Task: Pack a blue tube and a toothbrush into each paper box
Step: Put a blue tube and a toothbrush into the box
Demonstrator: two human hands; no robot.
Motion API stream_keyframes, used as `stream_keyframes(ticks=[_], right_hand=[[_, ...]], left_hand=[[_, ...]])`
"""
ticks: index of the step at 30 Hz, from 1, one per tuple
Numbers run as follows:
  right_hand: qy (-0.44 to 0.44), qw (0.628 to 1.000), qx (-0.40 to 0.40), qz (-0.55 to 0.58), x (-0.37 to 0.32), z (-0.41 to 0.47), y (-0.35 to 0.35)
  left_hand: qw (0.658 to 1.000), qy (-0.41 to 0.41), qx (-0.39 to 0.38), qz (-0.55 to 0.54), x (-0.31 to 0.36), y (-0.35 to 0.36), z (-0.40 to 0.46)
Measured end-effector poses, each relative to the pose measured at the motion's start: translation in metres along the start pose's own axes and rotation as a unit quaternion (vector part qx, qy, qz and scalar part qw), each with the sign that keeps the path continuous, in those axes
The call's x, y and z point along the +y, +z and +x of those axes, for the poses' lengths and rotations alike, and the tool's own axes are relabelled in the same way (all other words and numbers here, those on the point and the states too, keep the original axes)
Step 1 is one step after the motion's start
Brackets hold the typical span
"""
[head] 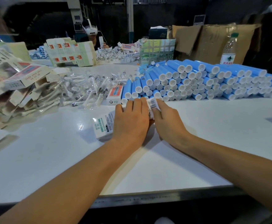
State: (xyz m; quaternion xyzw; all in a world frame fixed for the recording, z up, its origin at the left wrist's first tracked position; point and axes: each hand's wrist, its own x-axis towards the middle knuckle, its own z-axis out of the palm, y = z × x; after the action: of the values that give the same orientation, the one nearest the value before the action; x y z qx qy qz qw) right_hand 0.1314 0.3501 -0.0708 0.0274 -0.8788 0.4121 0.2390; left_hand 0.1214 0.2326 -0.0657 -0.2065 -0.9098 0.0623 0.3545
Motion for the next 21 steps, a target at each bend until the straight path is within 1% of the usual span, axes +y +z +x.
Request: stream_keyframes(ticks=[2,4,6,8,9,13,21], right_hand=[[0.002,0.999,-0.01,0.042,-0.001,0.0,-0.001],[0.039,0.988,-0.016,0.15,-0.001,0.002,-0.004],[0.102,0.953,-0.026,0.284,-0.003,0.006,-0.009],[0.129,0.919,-0.035,0.371,-0.002,0.009,-0.013],[0.127,0.913,-0.042,0.386,-0.002,0.01,-0.013],[0.113,0.908,-0.059,0.399,0.0,0.01,-0.014],[0.11,0.911,-0.05,0.394,0.0,0.01,-0.016]], left_hand=[[1.0,-0.008,-0.01,-0.005,-0.001,0.001,0.0],[1.0,-0.012,-0.003,0.002,-0.003,0.005,-0.001],[1.0,-0.022,0.01,0.008,-0.006,0.008,0.0],[0.999,-0.025,0.028,-0.004,-0.008,0.012,0.0],[0.999,-0.024,0.043,-0.011,-0.008,0.013,0.001],[0.996,-0.012,0.087,-0.028,-0.009,0.017,0.001],[0.994,-0.018,0.104,-0.038,-0.011,0.014,0.0]])
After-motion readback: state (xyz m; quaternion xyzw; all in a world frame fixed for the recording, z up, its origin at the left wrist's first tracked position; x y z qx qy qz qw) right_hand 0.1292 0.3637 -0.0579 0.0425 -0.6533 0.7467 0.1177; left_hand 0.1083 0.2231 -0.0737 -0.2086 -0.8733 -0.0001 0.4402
